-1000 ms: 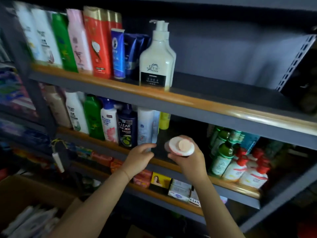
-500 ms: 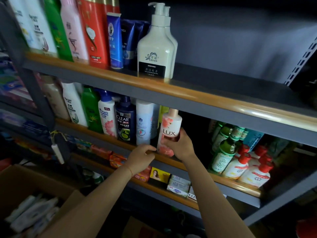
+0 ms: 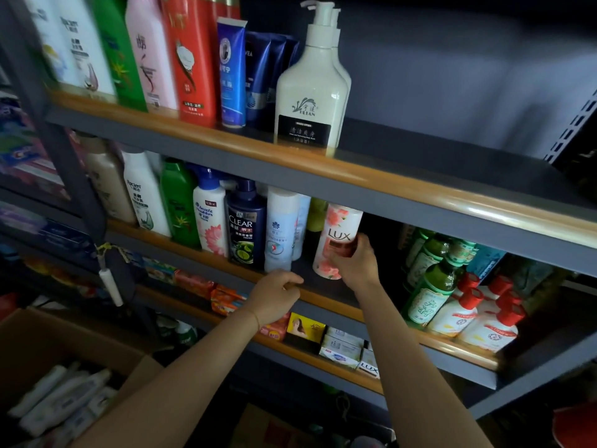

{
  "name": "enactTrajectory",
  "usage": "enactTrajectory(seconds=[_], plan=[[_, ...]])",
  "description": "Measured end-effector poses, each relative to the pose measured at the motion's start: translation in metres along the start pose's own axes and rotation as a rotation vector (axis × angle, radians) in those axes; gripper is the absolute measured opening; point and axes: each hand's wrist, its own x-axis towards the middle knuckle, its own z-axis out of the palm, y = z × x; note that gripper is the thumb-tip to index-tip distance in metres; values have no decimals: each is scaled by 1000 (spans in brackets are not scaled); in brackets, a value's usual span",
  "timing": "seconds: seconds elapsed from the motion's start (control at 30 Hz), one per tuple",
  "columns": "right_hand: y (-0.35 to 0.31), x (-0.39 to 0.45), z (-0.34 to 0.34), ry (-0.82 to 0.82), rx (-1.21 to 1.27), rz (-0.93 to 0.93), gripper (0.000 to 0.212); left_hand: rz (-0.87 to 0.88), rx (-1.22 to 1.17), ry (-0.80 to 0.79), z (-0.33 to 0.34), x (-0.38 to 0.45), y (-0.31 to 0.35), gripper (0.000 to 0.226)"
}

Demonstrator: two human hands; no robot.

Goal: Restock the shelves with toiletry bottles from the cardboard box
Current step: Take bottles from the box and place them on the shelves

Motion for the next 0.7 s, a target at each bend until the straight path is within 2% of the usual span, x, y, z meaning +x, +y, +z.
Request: enactTrajectory(seconds=[0.07,0.13,0.17,0.23,0.37,0.53,0.7], plan=[[-1,-24,2,155,35,-16,79,23,-89,76,0,-5,-2,31],[-4,-54,10,337,128,-150,51,67,-229,204,-2,-12,-5,29],[-7,-69,16,351,195,-223,33,73,-294,265,-6,-16,-8,29],[-10,-90,36,194,282,-308,9,46,-377,357,-16,-24,-15,30],[-10,-105,111,-242,186,-298,18,-64,-401,502,-47,-47,-70,32],[1,-133,237,-695,-17,-77,21,-457,-522,687,-89,-112,-199,24],[0,-190,373,-1033,-159,89,18,-875,-484,852,-129,-210,-341,16]])
